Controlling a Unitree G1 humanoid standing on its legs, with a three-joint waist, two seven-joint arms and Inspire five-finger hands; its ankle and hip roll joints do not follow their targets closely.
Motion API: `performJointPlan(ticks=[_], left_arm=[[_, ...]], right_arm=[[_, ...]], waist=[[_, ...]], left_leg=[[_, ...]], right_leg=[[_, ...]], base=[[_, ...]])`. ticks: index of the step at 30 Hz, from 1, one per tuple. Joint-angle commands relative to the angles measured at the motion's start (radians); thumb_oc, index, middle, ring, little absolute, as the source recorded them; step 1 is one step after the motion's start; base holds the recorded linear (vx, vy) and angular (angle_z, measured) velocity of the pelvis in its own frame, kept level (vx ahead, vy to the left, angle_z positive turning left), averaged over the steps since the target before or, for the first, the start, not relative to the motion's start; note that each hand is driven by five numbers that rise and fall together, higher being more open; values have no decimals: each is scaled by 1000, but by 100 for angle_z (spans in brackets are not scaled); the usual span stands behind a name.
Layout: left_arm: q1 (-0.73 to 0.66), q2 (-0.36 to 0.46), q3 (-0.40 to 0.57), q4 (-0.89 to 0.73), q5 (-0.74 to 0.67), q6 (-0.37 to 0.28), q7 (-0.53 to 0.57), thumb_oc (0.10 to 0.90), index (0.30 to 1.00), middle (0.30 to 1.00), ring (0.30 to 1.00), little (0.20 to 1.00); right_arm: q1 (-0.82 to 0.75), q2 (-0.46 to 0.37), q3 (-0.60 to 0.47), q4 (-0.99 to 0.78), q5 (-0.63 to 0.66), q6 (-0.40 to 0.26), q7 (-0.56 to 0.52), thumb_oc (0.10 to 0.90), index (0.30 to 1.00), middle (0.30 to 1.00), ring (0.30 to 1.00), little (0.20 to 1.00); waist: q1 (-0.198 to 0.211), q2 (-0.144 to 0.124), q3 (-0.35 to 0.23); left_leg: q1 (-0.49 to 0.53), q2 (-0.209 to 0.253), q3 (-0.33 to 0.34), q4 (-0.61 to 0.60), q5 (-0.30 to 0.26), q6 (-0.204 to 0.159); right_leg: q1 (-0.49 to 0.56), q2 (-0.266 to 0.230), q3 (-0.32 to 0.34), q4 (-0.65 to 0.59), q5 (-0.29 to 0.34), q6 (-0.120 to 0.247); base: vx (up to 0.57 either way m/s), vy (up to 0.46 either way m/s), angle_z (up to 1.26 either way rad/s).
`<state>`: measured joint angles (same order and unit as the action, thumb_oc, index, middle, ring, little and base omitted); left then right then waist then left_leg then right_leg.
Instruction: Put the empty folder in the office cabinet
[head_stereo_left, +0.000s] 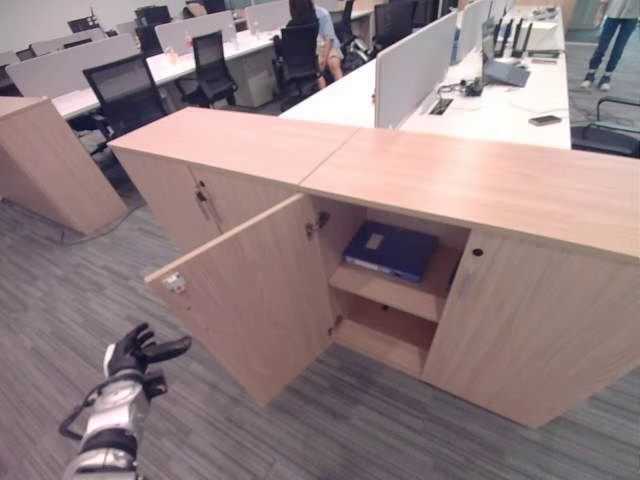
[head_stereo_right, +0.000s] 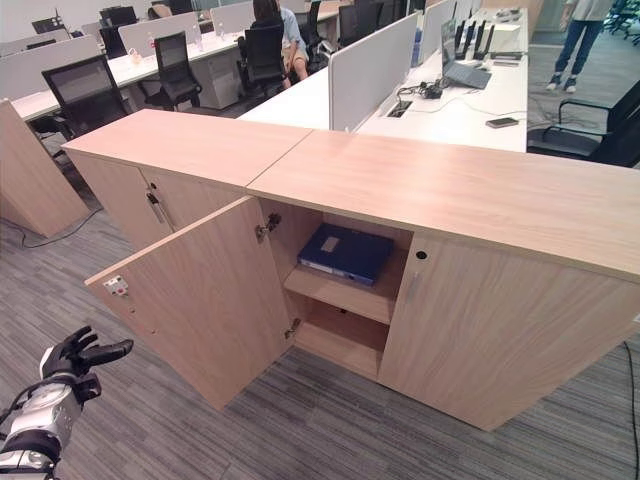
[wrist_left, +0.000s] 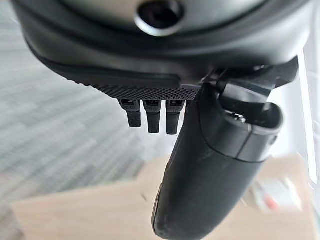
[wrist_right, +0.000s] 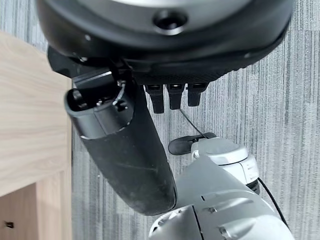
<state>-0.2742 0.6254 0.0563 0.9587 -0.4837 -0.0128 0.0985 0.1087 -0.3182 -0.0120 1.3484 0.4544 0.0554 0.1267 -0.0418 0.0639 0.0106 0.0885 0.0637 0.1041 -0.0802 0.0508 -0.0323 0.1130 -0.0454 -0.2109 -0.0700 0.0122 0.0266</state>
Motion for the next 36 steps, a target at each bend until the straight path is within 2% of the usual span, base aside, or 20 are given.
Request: performJointPlan(ticks=[1,10,18,21,22,23,24,25,26,28,30,31,36], left_arm=[[-138,139,11,-18,42,-76,14,800,900,900,900,900],[-273,67,-108,-123,-46,-95,-13,800,900,900,900,900],[-304,8,-171,-185,-38,-97,-26,800,900,900,900,900],[-186,-29,-176,-403,-51,-109,-73,800,900,900,900,900],[-182,-29,-174,-406,-50,-107,-73,800,900,900,900,900],[-94,-55,-188,-521,-86,-109,-134,800,900,900,900,900],[-94,-55,-188,-521,-86,-109,-134,800,900,900,900,900],[-1,-98,-257,-697,-116,-103,-231,800,900,900,900,900],[1,-97,-257,-699,-116,-102,-231,800,900,900,900,900],[90,-109,-311,-874,-217,-92,-330,800,900,900,900,900],[110,-113,-338,-913,-246,-82,-361,800,900,900,900,900],[147,-117,-396,-1002,-309,-58,-421,800,900,900,900,900],[182,-143,-501,-1089,-424,-27,-457,800,900,900,900,900]], right_arm=[[-18,16,22,24,27,-2,10,800,900,900,900,900],[-22,16,34,4,41,-3,11,800,900,900,900,900],[-23,26,35,5,49,0,11,800,900,900,900,900],[-26,33,16,8,56,-3,11,800,900,900,900,900],[-25,32,17,8,56,-3,11,800,900,900,900,900],[-24,43,11,21,49,-1,17,800,900,900,900,900],[-24,43,11,21,49,-1,17,800,900,900,900,900],[-23,57,2,55,35,2,28,800,900,900,900,900],[-22,57,2,55,35,2,28,800,900,900,900,900],[-32,67,-5,77,40,3,33,800,900,900,900,900],[-33,70,-5,78,41,3,35,800,900,900,900,900],[-43,76,0,81,40,1,42,800,900,900,900,900],[-51,84,30,75,36,-13,32,800,900,900,900,900]], waist=[[-24,-29,-42],[-50,-36,-48],[-59,-42,-47],[-53,-46,-42],[-54,-46,-43],[-51,-49,-43],[-51,-49,-43],[-47,-53,-42],[-47,-53,-42],[-43,-56,-41],[-42,-56,-40],[-40,-55,-38],[-40,-59,-26]], left_leg=[[1,-16,-9,-7,-55,-35],[9,-17,4,-7,-65,-33],[12,-17,10,-7,-67,-31],[12,-17,8,-7,-67,-31],[12,-16,8,-7,-67,-31],[14,-16,10,-7,-69,-30],[14,-16,10,-7,-69,-30],[16,-16,7,-7,-73,-28],[16,-16,7,-7,-73,-28],[16,-15,5,-7,-75,-27],[17,-15,5,-7,-76,-27],[16,-15,4,-7,-78,-25],[14,-18,-2,-7,-78,-21]], right_leg=[[-14,-22,53,10,-52,78],[-8,-23,66,-2,-43,84],[-10,-21,73,-6,-36,86],[-10,-21,72,-6,-35,85],[-9,-21,73,-6,-35,85],[-8,-20,73,-7,-35,85],[-8,-20,73,-7,-35,85],[-2,-21,72,-9,-37,85],[-2,-21,72,-9,-37,85],[1,-21,70,-10,-37,84],[1,-21,70,-10,-37,84],[-1,-21,73,-10,-35,85],[-2,-19,77,-7,-34,83]], base=[[8,9,-8],[3,2,-3],[0,0,0],[0,0,0],[0,0,0],[0,0,0],[14,3,9],[14,-1,9],[16,-4,12],[13,-5,13],[9,3,12],[4,7,6],[-6,1,-28]])
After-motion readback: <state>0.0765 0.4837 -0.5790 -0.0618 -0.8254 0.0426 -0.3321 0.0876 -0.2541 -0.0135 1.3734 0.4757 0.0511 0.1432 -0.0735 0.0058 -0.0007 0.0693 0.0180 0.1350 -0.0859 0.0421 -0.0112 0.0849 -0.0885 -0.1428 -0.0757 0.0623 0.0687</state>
